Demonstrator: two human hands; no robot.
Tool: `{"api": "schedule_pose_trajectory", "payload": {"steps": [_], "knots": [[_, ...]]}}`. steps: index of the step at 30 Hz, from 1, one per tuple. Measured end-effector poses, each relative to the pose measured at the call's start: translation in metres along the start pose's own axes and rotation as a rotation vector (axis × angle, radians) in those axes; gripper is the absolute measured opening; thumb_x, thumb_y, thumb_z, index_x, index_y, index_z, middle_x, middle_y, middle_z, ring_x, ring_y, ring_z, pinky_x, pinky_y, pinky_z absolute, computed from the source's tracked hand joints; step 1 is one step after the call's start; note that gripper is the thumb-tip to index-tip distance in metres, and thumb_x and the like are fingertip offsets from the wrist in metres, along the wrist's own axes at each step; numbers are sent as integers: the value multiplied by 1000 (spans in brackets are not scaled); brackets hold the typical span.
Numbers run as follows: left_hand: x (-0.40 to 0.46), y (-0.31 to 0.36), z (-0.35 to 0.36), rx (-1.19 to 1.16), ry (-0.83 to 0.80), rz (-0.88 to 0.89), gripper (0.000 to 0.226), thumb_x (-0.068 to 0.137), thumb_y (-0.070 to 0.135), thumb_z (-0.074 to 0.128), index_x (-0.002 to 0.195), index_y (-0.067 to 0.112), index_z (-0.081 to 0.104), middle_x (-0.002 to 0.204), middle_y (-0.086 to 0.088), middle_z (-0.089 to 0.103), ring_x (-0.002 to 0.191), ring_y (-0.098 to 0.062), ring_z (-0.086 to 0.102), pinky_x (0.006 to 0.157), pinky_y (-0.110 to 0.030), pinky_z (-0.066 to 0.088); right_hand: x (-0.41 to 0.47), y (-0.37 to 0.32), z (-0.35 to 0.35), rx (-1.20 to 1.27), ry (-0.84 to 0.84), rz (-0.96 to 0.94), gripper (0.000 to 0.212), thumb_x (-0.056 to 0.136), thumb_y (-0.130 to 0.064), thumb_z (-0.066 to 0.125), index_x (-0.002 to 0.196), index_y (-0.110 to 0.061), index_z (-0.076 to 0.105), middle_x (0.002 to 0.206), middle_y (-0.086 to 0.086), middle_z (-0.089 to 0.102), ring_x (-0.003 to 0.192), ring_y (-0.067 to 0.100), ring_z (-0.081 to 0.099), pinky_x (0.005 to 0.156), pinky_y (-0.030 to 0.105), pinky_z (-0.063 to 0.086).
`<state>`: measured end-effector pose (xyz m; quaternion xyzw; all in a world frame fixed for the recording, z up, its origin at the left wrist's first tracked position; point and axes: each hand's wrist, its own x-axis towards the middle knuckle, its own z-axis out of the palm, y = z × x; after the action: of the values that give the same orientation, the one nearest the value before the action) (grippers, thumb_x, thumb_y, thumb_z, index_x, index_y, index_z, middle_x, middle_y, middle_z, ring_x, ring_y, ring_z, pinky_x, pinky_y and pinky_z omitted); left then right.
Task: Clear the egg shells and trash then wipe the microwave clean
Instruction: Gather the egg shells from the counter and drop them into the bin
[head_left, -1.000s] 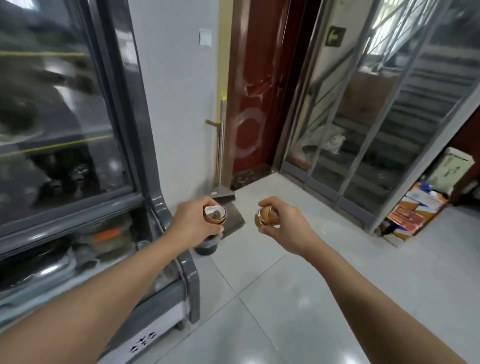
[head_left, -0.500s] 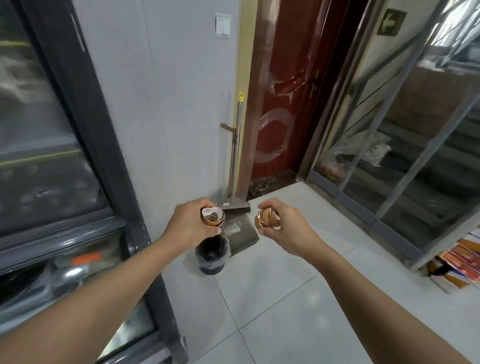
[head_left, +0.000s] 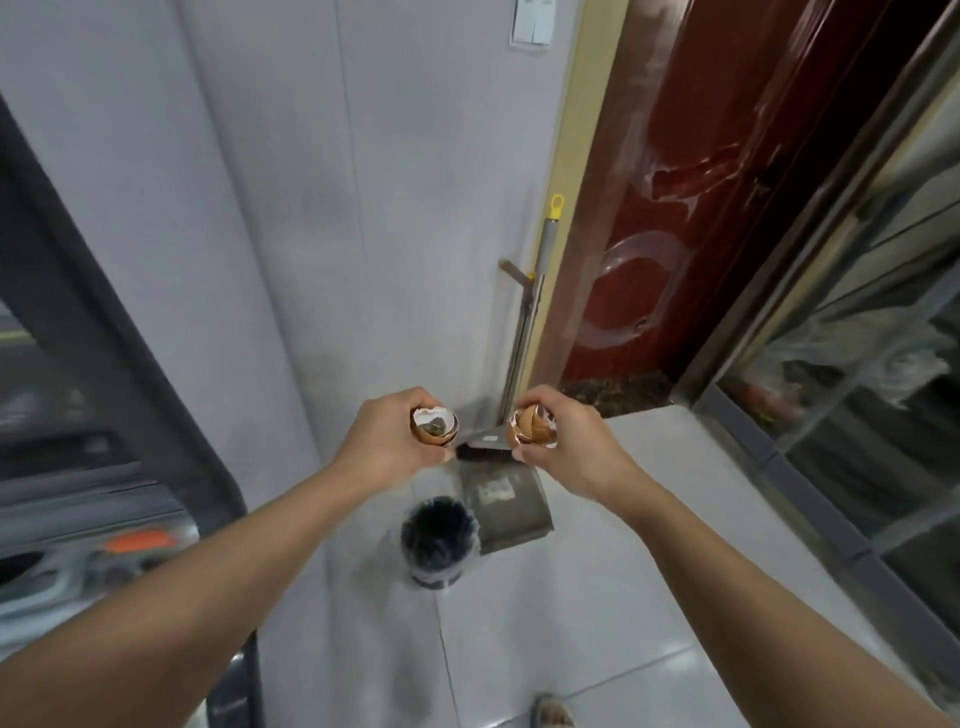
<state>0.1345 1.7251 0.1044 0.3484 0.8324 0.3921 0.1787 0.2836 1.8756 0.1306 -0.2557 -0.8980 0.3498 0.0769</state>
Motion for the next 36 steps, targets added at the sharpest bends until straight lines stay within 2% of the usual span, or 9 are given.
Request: {"api": "schedule_pose_trajectory", "payload": {"steps": [6,10,12,15,18,21,23,28,36], "knots": [[53,4,34,-1,149,-148,31,62,13,82,86,24,64,82,6,68,75,-11,62,61,-12,42,96,43,-15,-28,-188,-113,47,76,-17,75,117,-28,54,107,-3,58,94,13,57,80,18,39],[78,-3,60,-57,237,-271,31,61,13,81,87,20,66,81,6,69,77,-12,65,68,-19,47,146,69,-20,-29,-308,-181,46,77,-19,76,117,-26,55,105,-4,57,93,11,57,70,10,38],[87,-8,72,-61,275,-314,30,60,13,80,85,22,66,80,8,69,77,-10,64,66,-13,45,165,80,-15,-28,-363,-195,46,77,-18,76,116,-26,54,105,-6,55,90,9,54,66,5,35],[98,-20,85,-34,284,-370,29,62,15,80,85,24,64,80,12,67,74,-3,61,62,-2,39,191,95,1,-28,-423,-199,46,75,-15,77,116,-24,56,103,-7,55,90,9,55,74,13,38],[112,-40,94,-29,293,-410,31,65,17,80,89,27,62,84,12,65,76,-3,59,63,-6,39,214,107,25,-50,-477,-201,46,74,-12,77,114,-22,57,98,-8,55,89,11,55,73,13,39],[128,-66,104,-18,307,-447,36,66,15,80,97,21,64,88,9,65,84,-10,60,74,-21,48,235,119,53,-48,-522,-192,46,74,-11,77,114,-23,57,98,-9,53,92,12,56,59,-2,35],[138,-88,111,-13,299,-460,39,64,14,81,100,19,64,90,8,65,84,-11,59,75,-19,45,246,127,72,-74,-542,-162,45,75,-13,77,114,-24,57,99,-12,51,92,9,52,57,-7,32],[160,-153,136,-37,268,-499,39,62,17,80,94,29,62,85,14,65,81,-8,60,69,-14,40,269,162,134,-59,-551,-101,47,70,-10,80,110,-20,57,107,-5,58,98,12,57,78,13,43],[189,-264,208,-64,216,-581,38,64,10,78,96,24,63,87,9,67,80,-10,61,69,-15,45,306,244,250,-31,-556,-32,47,69,-13,81,108,-22,58,101,-7,59,92,9,56,66,4,39]]}}
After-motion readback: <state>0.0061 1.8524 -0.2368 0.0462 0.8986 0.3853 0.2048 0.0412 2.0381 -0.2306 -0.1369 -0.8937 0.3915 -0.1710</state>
